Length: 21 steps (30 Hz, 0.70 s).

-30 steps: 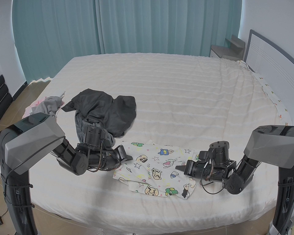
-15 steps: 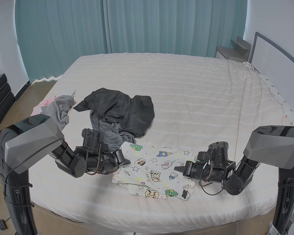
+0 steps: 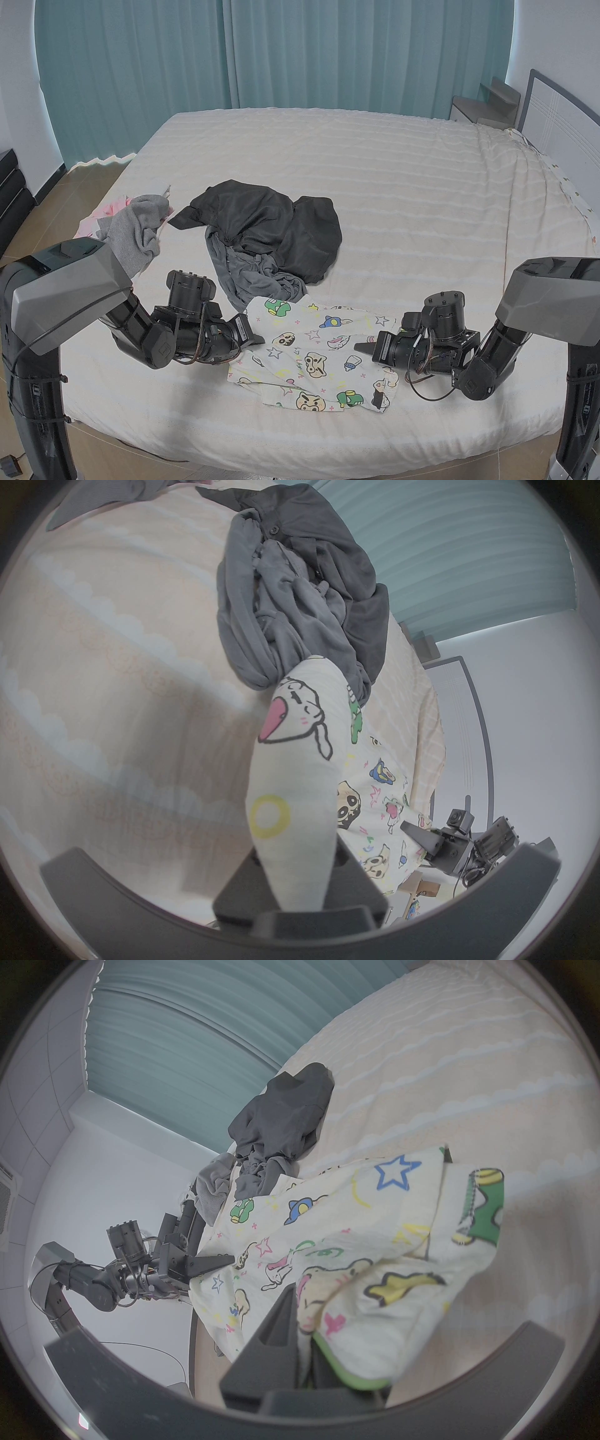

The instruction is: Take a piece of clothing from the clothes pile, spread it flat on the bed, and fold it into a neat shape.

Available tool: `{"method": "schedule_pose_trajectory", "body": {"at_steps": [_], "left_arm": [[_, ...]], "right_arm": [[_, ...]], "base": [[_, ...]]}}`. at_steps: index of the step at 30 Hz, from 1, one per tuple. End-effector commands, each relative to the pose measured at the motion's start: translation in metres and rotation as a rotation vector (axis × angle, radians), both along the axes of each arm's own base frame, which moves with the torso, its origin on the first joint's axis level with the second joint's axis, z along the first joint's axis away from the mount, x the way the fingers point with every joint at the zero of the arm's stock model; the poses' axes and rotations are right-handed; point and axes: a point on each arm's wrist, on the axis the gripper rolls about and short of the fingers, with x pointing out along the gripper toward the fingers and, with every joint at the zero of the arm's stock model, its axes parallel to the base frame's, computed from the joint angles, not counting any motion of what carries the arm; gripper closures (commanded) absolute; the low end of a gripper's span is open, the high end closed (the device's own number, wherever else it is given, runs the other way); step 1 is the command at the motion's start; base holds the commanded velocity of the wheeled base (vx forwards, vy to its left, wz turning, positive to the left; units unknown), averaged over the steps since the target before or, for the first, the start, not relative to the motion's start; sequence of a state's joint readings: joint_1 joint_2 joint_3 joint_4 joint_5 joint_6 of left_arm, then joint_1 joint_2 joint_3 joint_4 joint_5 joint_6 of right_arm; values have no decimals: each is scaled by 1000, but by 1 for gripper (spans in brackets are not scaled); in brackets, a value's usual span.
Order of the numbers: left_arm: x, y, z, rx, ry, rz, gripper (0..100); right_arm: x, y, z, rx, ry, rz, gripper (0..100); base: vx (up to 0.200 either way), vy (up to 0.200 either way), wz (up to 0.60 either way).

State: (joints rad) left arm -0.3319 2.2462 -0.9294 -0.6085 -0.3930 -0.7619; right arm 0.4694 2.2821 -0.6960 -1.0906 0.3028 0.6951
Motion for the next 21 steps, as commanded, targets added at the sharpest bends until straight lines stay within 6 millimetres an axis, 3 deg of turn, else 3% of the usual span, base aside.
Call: {"method": "schedule_pose_trajectory", "body": {"at_steps": [1, 2, 3, 4, 11, 15, 16, 17, 21], "left_arm": [[-2, -2, -3, 4, 8, -6, 100], [-3, -2, -4, 5, 13, -9, 100], [-3, -2, -3, 5, 11, -9, 0], [-3, -3, -3, 5, 11, -11, 0], [-14, 1, -8, 23, 44, -13, 0], [-23, 11, 1, 31, 32, -6, 0], [-30, 24, 13, 34, 10, 12, 0], [-31, 24, 14, 35, 8, 13, 0], [-51, 47, 47, 27, -62, 53, 0]], "right_arm": [[0, 0, -1, -1, 6, -2, 100], [-1, 0, -2, -2, 9, -2, 100], [-1, 0, -2, -3, 11, -2, 100], [-1, 0, -2, -3, 11, -2, 0], [-10, -10, -3, -20, 41, -18, 0], [-12, -23, 0, -40, 39, -79, 0], [-15, -37, 7, -47, 31, -130, 0], [-15, -37, 8, -47, 29, -132, 0], [-28, -73, 37, -33, -8, -233, 0]], "base": [[0, 0, 0], [0, 0, 0], [0, 0, 0], [0, 0, 0], [0, 0, 0], [0, 0, 0], [0, 0, 0], [0, 0, 0], [0, 0, 0]]}}
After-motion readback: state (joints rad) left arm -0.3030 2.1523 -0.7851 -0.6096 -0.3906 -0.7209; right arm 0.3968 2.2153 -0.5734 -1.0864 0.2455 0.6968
